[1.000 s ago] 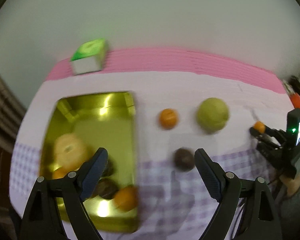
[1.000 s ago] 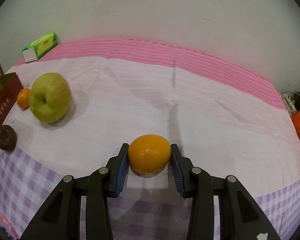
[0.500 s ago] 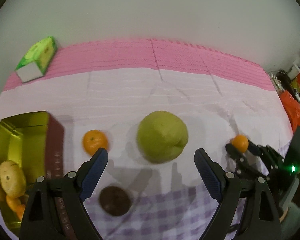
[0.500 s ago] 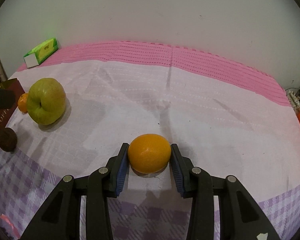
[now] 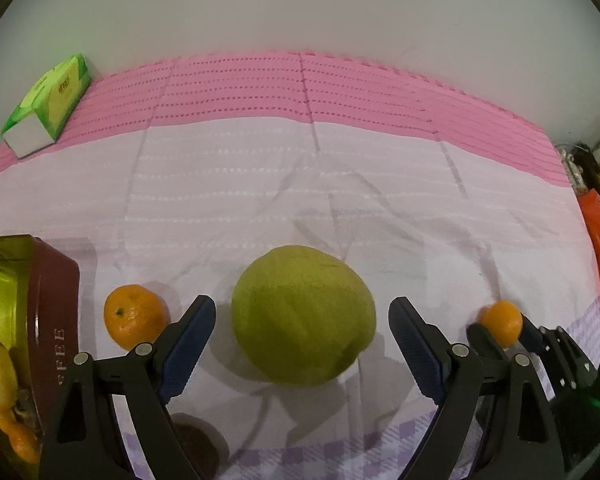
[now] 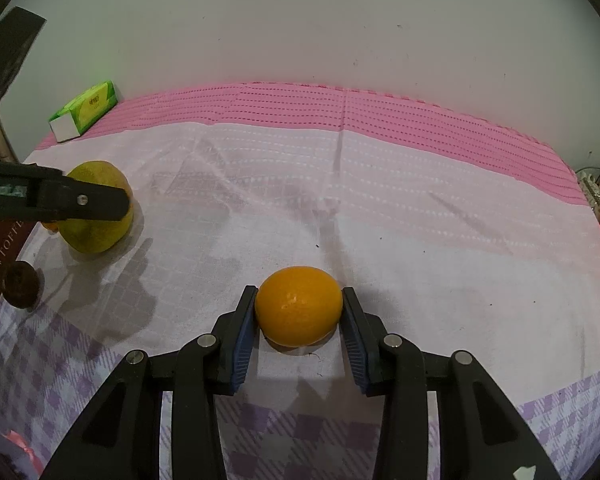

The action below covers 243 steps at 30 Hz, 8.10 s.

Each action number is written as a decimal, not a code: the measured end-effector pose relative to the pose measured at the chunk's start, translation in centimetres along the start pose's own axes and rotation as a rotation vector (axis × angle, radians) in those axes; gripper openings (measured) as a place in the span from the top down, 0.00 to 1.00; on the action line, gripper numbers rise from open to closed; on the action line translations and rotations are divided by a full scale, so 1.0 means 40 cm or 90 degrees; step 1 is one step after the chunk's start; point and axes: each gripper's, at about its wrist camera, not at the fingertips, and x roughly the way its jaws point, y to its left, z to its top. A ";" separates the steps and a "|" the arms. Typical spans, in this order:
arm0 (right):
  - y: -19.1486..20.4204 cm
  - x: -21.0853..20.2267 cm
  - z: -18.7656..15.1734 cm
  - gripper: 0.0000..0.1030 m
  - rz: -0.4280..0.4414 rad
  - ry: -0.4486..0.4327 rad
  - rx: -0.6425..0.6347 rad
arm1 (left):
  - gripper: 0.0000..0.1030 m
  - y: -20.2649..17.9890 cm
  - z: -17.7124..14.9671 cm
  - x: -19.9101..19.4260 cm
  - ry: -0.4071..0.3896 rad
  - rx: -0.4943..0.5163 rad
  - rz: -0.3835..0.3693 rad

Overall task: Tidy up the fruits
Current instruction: 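Grasp the large green pear with left gripper while right gripper holds the orange, then carry the green pear into the gold tray and open left gripper, then carry the held orange over the gold tray with the right gripper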

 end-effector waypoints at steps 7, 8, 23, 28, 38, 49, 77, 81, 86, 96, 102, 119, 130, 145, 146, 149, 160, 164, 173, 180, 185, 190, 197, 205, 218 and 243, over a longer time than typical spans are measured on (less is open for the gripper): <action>0.000 0.000 0.000 0.64 0.000 0.000 0.000 | 0.29 0.006 0.006 0.010 0.006 -0.006 -0.009; 0.000 0.000 0.000 0.64 -0.001 0.000 0.000 | 0.30 0.004 0.009 0.009 0.007 -0.007 -0.008; -0.001 0.002 0.001 0.64 -0.003 0.000 0.000 | 0.30 0.007 -0.053 -0.084 0.006 0.012 0.004; 0.001 0.002 0.000 0.64 -0.007 0.000 -0.003 | 0.30 0.027 -0.080 -0.139 -0.014 0.010 0.010; 0.004 0.005 0.000 0.64 -0.010 0.000 -0.006 | 0.30 0.090 -0.128 -0.243 -0.039 -0.009 0.020; 0.009 0.011 0.003 0.64 -0.018 -0.001 -0.013 | 0.30 0.183 -0.172 -0.357 -0.076 -0.042 0.044; 0.009 0.016 0.007 0.64 -0.021 -0.001 -0.016 | 0.30 0.456 -0.262 -0.363 -0.051 -0.179 0.139; 0.008 0.016 0.007 0.64 -0.021 -0.001 -0.016 | 0.30 0.467 -0.267 -0.349 -0.043 -0.185 0.141; 0.010 0.016 0.006 0.64 -0.022 -0.001 -0.016 | 0.30 0.474 -0.270 -0.334 -0.041 -0.185 0.139; 0.008 0.017 0.007 0.64 -0.023 -0.002 -0.017 | 0.30 0.469 -0.254 -0.315 -0.045 -0.170 0.149; 0.009 0.018 0.006 0.64 -0.024 -0.002 -0.019 | 0.30 0.459 -0.246 -0.305 -0.044 -0.158 0.160; 0.010 0.019 0.006 0.64 -0.028 -0.003 -0.022 | 0.29 0.447 -0.245 -0.323 -0.061 -0.142 0.157; 0.009 0.023 0.008 0.64 -0.034 -0.003 -0.029 | 0.29 0.445 -0.256 -0.327 -0.057 -0.145 0.150; 0.008 0.016 0.009 0.64 -0.038 -0.004 -0.024 | 0.25 0.448 -0.287 -0.311 -0.036 -0.136 0.141; 0.008 0.015 0.008 0.64 -0.039 -0.004 -0.024 | 0.24 0.449 -0.290 -0.308 -0.034 -0.135 0.141; 0.009 0.013 0.010 0.64 -0.041 -0.002 -0.024 | 0.23 0.450 -0.297 -0.303 -0.028 -0.134 0.145; 0.023 -0.001 0.015 0.64 -0.041 0.002 -0.025 | 0.20 0.460 -0.327 -0.290 -0.006 -0.138 0.142; 0.036 -0.008 0.016 0.64 -0.037 -0.002 -0.025 | 0.17 0.471 -0.341 -0.292 0.003 -0.146 0.142; 0.068 -0.046 0.023 0.64 -0.023 -0.014 -0.029 | 0.16 0.487 -0.371 -0.334 -0.005 -0.156 0.129; 0.144 -0.097 0.039 0.64 0.021 -0.036 -0.052 | 0.15 0.496 -0.387 -0.409 -0.051 -0.160 0.127; 0.238 -0.133 0.054 0.64 0.070 -0.045 -0.088 | 0.15 0.533 -0.380 -0.452 -0.082 -0.186 0.155; 0.355 -0.160 0.073 0.64 0.122 -0.051 -0.133 | 0.15 0.567 -0.396 -0.497 -0.119 -0.208 0.206; 0.503 -0.170 0.094 0.64 0.187 -0.045 -0.172 | 0.15 0.622 -0.416 -0.523 -0.151 -0.247 0.271; 0.653 -0.205 0.056 0.64 0.249 -0.030 -0.242 | 0.15 0.658 -0.427 -0.535 -0.162 -0.286 0.269; 0.748 -0.189 0.002 0.64 0.287 0.011 -0.293 | 0.15 0.669 -0.431 -0.532 -0.155 -0.299 0.273; 0.816 -0.113 0.005 0.65 0.256 0.026 -0.322 | 0.15 0.670 -0.433 -0.510 -0.143 -0.295 0.278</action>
